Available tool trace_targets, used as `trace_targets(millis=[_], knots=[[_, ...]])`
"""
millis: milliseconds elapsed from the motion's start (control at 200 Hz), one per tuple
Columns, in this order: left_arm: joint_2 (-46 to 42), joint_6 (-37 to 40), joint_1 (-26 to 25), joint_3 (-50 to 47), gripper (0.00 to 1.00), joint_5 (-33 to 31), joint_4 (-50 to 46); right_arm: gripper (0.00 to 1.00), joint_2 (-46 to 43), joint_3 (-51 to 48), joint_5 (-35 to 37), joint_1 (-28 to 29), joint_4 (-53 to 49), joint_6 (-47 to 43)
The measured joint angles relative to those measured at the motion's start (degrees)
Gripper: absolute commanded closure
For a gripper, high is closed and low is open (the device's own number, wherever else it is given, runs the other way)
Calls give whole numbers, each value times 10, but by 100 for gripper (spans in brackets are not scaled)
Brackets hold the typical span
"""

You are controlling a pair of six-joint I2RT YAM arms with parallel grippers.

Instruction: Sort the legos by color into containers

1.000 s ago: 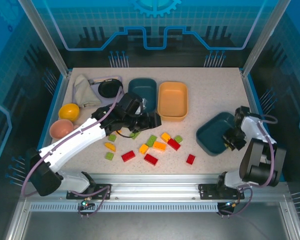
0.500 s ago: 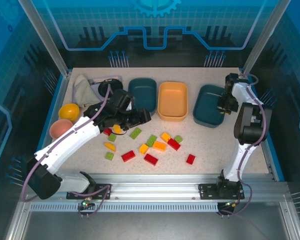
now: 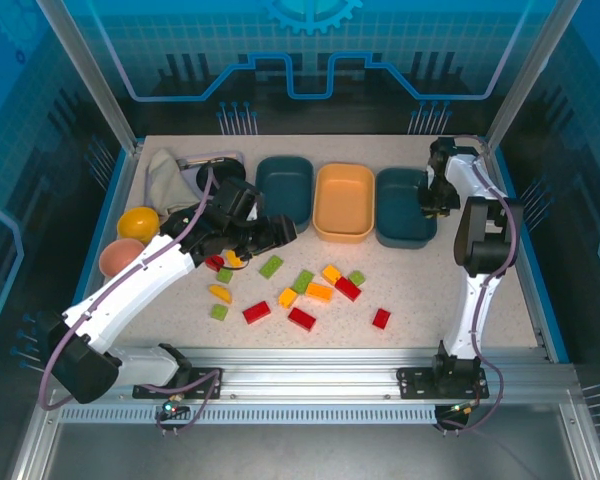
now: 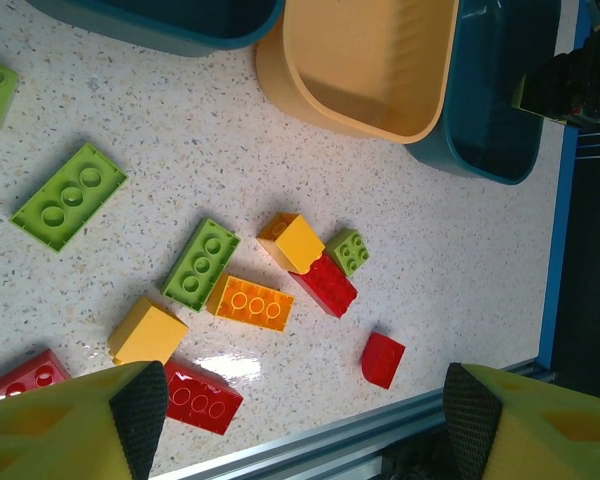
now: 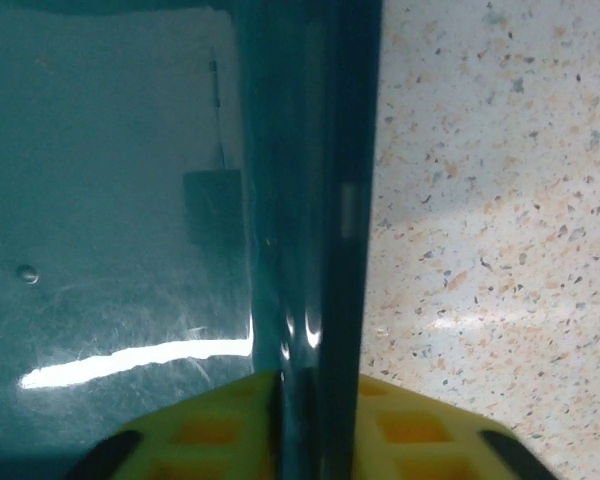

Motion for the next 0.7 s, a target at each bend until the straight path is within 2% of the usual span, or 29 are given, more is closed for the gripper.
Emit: trace_targets(millis=[150,255,365,465,585,700], knots=[[1,0,0,0,23,0,0,46,-10,0,18,3,0,17],[1,0,0,0,21,-2,0,42,-55,-7,28,7,1,43],[-1,4,0,0,16,-2,0,38,-162,-39,42,28,1,94],[-20,15,0,-12,6,1,7,29,-290,-103,51,78,-2,164],[-73,29,0,-60,5,20,22,21,-433,-231,37,186,-16,272],[-117,31,0,-112,2,48,37,19,-508,-377,-5,254,-33,359]])
